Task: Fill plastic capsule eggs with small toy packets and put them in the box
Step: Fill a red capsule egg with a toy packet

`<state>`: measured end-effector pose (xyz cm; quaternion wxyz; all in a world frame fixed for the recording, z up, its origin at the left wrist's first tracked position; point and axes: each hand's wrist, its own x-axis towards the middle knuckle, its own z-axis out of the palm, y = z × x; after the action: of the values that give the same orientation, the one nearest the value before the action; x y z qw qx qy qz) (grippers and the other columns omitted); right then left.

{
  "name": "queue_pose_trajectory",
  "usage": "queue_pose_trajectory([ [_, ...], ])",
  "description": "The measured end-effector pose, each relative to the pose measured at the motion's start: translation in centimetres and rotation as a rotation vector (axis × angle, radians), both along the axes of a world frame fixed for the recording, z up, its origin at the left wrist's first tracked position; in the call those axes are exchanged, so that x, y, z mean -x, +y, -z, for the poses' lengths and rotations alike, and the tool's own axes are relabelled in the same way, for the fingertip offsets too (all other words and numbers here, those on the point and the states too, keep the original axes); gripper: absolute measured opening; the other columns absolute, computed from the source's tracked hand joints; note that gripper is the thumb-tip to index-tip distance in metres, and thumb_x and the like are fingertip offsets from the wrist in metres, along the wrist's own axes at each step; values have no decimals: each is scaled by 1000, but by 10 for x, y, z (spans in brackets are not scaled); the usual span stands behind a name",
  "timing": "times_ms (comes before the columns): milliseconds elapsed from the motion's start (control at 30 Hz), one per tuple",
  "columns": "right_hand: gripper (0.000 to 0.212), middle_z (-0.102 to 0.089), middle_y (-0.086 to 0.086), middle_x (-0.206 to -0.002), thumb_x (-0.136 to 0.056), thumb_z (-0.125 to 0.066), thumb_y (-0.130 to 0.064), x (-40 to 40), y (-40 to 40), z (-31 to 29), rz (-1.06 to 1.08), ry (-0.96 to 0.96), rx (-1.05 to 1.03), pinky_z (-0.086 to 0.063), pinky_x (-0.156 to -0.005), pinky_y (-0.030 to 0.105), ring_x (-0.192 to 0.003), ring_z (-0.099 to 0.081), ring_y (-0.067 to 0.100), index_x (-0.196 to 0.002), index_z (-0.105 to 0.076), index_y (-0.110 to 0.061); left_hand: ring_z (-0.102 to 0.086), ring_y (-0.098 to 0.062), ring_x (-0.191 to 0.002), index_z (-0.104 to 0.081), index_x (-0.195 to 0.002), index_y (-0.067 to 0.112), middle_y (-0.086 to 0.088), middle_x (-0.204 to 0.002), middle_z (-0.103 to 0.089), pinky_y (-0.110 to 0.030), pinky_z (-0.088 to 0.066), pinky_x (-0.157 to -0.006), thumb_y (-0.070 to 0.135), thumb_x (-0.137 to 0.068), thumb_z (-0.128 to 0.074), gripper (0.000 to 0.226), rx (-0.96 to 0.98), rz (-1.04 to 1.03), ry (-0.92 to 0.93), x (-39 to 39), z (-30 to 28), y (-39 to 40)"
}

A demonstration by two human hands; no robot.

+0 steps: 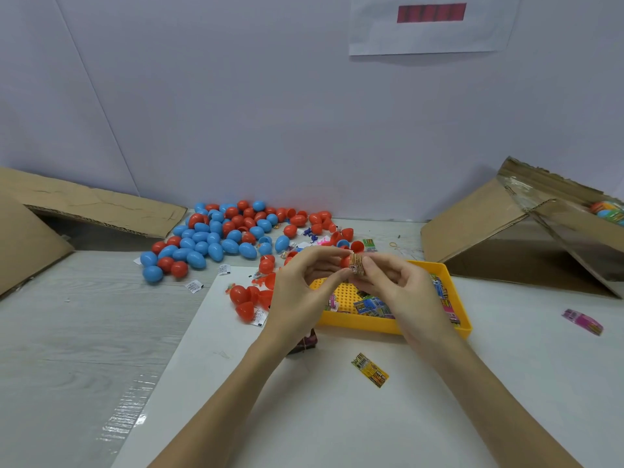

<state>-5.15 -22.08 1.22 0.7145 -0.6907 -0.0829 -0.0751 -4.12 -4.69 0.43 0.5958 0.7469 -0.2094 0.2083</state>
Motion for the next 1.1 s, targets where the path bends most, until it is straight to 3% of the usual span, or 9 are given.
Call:
queue_pose_trajectory([
  [67,23,-80,2,-102,-101,-63,-19,0,0,2,-10,19,-3,-61,-78,22,-95,-78,18,-121,-72,-12,-69,-13,-105,-68,-124,16,5,-115,-70,-31,-60,-88,16,-90,-77,35,-69,-19,-50,1,0,-1],
  [167,20,-80,1,-101,-102,-63,-18,-1,0,2,6,5,47,-61,-77,23,-94,-78,16,-119,-73,-17,-65,-11,-112,-61,-136,18,6,-128,-63,-26,-58,-91,17,-91,-76,48,-158,16,-86,1,-2,-1],
  [333,17,-79,-12,-99,-93,-75,-31,3,6,5,-31,-18,164,-61,-78,22,-96,-75,7,-109,-75,-32,-63,-12,-113,-70,-124,7,-4,-121,-67,-26,-56,-95,1,-87,-76,38,-336,-59,-273,2,2,0],
  [533,26,-79,-14,-94,-90,-79,-32,4,10,10,122,-26,235,-64,-84,32,-93,-74,3,-115,-79,-24,-67,-19,-109,-72,-122,4,-7,-116,-70,-25,-56,-94,-2,-83,-79,40,-374,-135,-366,7,1,-5],
  [667,26,-79,-15,-95,-90,-78,-34,2,9,9,129,-58,236,-63,-84,31,-95,-74,4,-115,-79,-26,-67,-18,-109,-72,-122,6,-6,-117,-70,-27,-56,-94,-2,-82,-80,41,-351,-141,-356,8,-1,-5],
  [833,17,-78,-16,-97,-92,-76,-33,2,7,8,46,-90,237,-62,-78,23,-95,-73,4,-106,-73,-40,-65,-14,-111,-70,-124,6,-4,-121,-67,-28,-56,-95,-1,-83,-79,42,-347,-107,-319,8,2,-6],
  [967,16,-79,-9,-96,-99,-64,-35,0,3,4,-11,-57,131,-60,-69,21,-89,-76,13,-110,-74,-31,-65,-10,-111,-68,-126,9,0,-120,-67,-31,-57,-93,5,-88,-78,40,-267,-57,-260,3,2,-4],
  [1100,25,-79,-4,-105,-97,-71,-21,-4,-3,5,19,-60,147,-62,-81,26,-98,-75,12,-122,-74,-19,-63,-7,-119,-56,-139,18,6,-133,-61,-24,-56,-95,13,-88,-80,56,-134,24,-47,3,1,-6],
])
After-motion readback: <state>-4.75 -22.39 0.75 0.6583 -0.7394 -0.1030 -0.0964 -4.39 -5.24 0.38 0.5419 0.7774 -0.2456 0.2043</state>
